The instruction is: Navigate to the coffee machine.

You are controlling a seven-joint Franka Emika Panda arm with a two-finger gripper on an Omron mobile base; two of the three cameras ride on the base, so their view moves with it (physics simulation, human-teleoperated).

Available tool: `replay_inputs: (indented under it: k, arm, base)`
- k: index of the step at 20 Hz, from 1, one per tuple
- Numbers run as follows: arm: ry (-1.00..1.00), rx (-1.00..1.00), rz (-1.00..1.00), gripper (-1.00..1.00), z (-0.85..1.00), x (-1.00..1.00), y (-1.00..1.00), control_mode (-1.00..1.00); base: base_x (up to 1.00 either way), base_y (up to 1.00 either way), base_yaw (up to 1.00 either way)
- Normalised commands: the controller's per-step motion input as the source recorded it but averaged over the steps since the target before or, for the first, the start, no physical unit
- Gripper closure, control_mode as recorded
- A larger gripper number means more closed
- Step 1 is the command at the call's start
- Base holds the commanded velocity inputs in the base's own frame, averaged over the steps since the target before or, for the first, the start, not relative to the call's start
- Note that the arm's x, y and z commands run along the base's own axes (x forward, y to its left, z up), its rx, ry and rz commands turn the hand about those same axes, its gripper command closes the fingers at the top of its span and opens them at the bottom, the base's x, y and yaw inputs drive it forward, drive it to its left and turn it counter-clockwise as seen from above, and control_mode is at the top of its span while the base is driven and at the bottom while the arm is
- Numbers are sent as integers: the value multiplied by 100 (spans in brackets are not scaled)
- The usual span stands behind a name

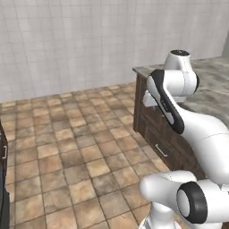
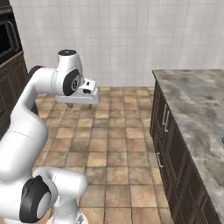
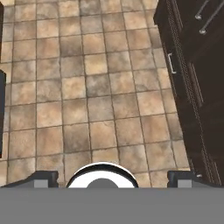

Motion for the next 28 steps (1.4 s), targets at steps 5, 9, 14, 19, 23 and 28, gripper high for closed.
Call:
replay_inputs:
  k: [5, 9, 14, 19, 23, 28]
  arm:
    - [0, 0, 0, -100, 0, 0, 0, 100]
    - [0, 0, 0, -100, 0, 0, 0, 100]
    - [0, 0, 0, -100, 0, 0, 0, 100]
    - [0, 0, 0, -100, 0, 0, 0, 100]
    - [0, 0, 0, -100, 0, 0, 0, 100]
    - [0, 0, 0, -100, 0, 0, 0, 100]
  base:
    - [-3, 39, 59]
    - [0, 19, 59]
    - [0, 15, 60]
    - [-1, 23, 62]
    - [-2, 29, 62]
    - [-1, 36, 59]
